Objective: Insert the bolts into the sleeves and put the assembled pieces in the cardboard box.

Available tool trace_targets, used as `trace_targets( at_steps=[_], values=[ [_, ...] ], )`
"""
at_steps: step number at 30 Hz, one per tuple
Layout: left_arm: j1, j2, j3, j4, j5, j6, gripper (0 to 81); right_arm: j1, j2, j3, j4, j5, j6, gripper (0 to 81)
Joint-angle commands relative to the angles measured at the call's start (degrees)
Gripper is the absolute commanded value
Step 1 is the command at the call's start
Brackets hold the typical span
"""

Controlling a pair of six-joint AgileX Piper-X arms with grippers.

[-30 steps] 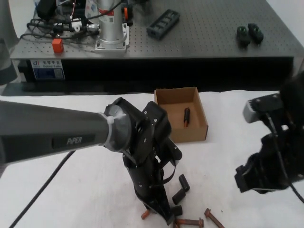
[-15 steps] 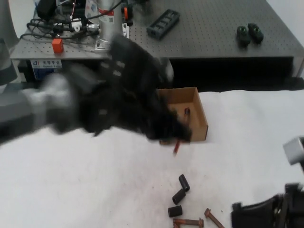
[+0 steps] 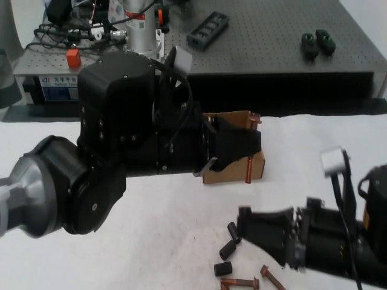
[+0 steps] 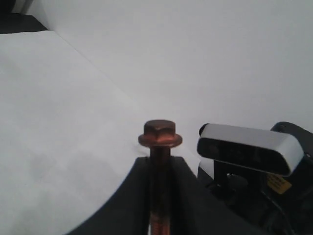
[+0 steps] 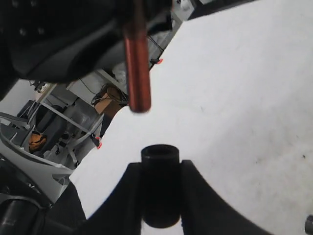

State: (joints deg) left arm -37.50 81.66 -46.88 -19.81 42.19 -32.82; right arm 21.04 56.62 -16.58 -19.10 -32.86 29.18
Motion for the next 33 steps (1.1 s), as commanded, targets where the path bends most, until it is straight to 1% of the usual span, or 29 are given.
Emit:
trace_targets(
  at_steps=[1, 5, 9, 13, 17, 20, 23, 30, 33],
  values=[
    [0.12, -0.29, -0.28, -1.78, 0.97, -1.07, 0.6, 0.19, 2.04, -2.55, -5.38, 1.17, 0.42, 2.3],
    [0.12, -0.29, -0.28, -1.78, 0.40, -0.12, 0.6, 0.19, 0.99, -2.75, -5.35, 3.88, 0.42, 2.3],
    [0.12, -0.29, -0.28, -2.67, -1.75, 0.67, 0.6, 0.19, 0.21, -2.42, -4.65, 3.88, 0.42, 2.3],
    [0.12, -0.29, -0.28, -5.14, -2.22, 0.67, 0.6, 0.19, 0.23, -2.44, -0.51, 3.56, 0.42, 2.3],
    [0.12, -0.29, -0.28, -4.38, -2.24, 0.67, 0.6, 0.19, 0.23, -2.44, -4.79, 4.62, 0.42, 2.3],
    [0.12, -0.29, -0.28, -4.29, -2.53, 0.67, 0.6, 0.09, 0.23, -2.44, -6.78, 7.33, 0.42, 2.3],
    [0.12, -0.29, -0.28, -4.29, -3.50, 0.67, 0.6, 0.09, 0.23, -2.44, -8.76, 7.47, 0.42, 2.3],
    [0.12, -0.29, -0.28, -4.29, -3.43, 0.67, 0.6, 0.09, 0.23, -2.44, -9.12, 10.35, -0.66, 2.3],
    [0.12, -0.29, -0.28, -4.13, -1.41, 0.67, 0.6, 0.09, 0.23, -2.44, -9.12, 10.42, -0.92, 2.3]
  ],
)
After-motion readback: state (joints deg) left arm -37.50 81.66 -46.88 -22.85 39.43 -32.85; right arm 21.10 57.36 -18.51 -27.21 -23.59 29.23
